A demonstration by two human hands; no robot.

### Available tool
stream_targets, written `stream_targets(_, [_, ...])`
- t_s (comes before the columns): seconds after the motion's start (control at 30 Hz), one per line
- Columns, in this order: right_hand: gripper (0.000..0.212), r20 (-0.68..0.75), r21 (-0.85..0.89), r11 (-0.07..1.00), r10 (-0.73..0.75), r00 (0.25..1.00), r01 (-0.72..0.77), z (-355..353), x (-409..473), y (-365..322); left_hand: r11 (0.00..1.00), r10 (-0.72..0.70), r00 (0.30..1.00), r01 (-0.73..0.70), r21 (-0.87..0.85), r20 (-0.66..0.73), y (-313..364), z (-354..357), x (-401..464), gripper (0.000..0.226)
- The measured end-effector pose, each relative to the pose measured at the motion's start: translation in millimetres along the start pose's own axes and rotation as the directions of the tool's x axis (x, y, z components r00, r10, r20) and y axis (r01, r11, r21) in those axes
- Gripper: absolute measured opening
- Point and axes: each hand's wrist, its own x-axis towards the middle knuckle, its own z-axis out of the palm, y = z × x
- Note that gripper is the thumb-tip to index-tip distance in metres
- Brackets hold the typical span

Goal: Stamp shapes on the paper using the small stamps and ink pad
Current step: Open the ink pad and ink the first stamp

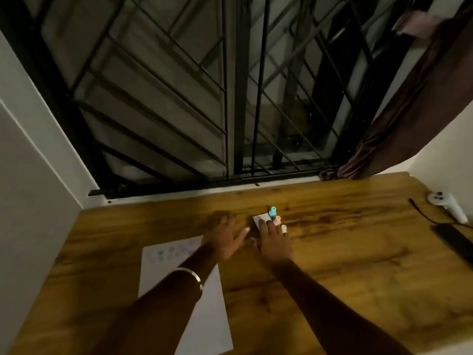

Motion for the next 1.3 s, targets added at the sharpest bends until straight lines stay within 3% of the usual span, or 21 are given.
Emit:
stream_targets(0.13, [0.063, 0.05, 0.037, 0.999, -0.001, 0.999, -0.001, 12, 15, 16, 0.996, 0.038, 0.998, -0.041, 0.081, 0.049, 15, 19, 16, 0.058])
stream_targets(0.43, [0.057, 0.16, 0.075, 0.997, 0.006, 0.987, -0.018, 28, 36, 22, 0.994, 0.083, 0.985, -0.093, 0.059, 0.153, 24, 40, 45, 0.053])
stream_targets(0.63, [0.056, 0.155, 0.105, 0.994, -0.013, 0.988, -0.003, 34, 26, 21, 0.988, 0.1, 0.983, -0.116, 0.098, 0.156, 19, 47, 57, 0.056])
stream_targets(0.93, [0.049, 0.035, 0.067, 0.997, -0.052, 0.998, 0.049, 35, 15, 21, 0.99, 0.016, 0.979, 0.013, -0.142, 0.203, 19, 49, 62, 0.063])
stream_targets(1.17, [0.056, 0.079, 0.189, 0.982, -0.01, 0.997, -0.005, 33, 14, 10, 0.952, -0.018, 0.977, 0.082, -0.294, 0.213, 10, 42, 57, 0.053])
stream_targets(1.3, [0.053, 0.09, 0.223, 0.974, 0.011, 0.996, -0.031, 33, 11, 8, 0.933, 0.03, 0.951, 0.084, -0.351, 0.308, -1, 36, 52, 0.055])
